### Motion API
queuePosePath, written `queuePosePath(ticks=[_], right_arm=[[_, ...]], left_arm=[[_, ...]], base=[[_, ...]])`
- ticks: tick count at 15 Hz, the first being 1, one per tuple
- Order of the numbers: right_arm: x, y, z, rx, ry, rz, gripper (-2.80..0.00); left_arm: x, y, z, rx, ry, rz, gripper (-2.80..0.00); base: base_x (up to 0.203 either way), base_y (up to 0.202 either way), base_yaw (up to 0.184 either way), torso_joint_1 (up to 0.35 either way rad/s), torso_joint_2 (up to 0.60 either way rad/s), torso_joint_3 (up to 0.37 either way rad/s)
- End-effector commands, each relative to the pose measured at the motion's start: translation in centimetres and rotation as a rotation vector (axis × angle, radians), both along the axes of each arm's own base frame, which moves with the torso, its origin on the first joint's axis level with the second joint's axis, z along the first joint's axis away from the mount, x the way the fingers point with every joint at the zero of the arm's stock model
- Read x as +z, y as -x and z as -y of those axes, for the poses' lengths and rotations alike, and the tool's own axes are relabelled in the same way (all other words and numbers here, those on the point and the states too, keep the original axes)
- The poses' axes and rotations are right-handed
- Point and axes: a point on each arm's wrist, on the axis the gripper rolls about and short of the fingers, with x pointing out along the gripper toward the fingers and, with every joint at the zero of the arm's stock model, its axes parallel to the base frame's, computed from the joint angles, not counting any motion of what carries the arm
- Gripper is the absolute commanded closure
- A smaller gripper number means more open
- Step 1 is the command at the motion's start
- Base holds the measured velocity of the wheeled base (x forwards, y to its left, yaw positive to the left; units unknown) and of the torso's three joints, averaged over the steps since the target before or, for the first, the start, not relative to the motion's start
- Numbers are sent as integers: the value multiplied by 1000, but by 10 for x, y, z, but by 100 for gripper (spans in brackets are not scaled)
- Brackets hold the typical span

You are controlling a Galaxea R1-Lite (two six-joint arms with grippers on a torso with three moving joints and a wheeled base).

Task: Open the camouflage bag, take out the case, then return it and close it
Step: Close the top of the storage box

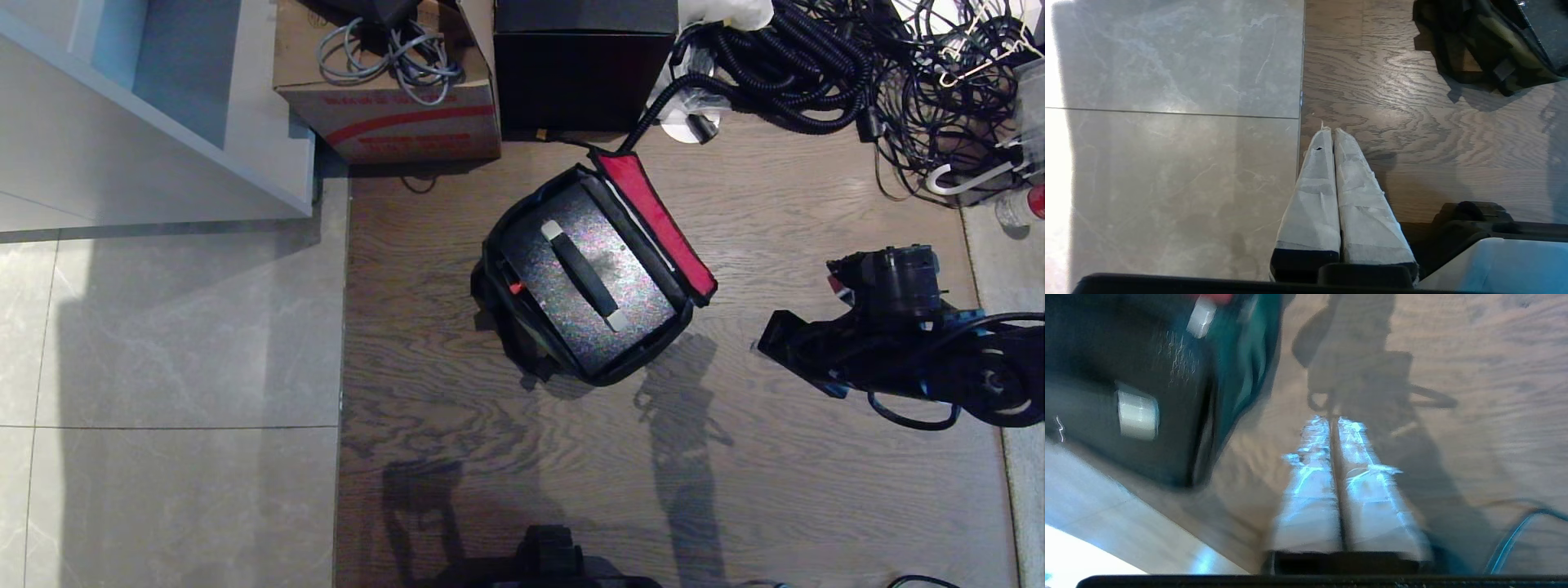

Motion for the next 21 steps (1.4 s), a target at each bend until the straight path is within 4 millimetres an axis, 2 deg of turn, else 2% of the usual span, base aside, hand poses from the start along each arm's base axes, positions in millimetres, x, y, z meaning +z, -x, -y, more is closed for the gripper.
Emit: queuePosePath(ticks=[1,6,9,13,16,21], right_arm=[[-21,-29,7,-41,-30,-42,-280],[-41,-77,13,-201,-235,-52,-280],[-40,-102,19,-274,-373,40,-280],[-31,-119,29,-281,-543,65,-280],[-26,-131,26,-255,-707,41,-280],[-37,-152,26,-243,-796,19,-280]], left_arm=[[0,0,0,0,1,0,0],[0,0,0,0,1,0,0],[0,0,0,0,1,0,0],[0,0,0,0,1,0,0],[0,0,0,0,1,1,0],[0,0,0,0,1,0,0]], base=[[0,0,0,0,0,0],[0,0,0,0,0,0],[0,0,0,0,0,0],[0,0,0,0,0,0],[0,0,0,0,0,0],[0,0,0,0,0,0]])
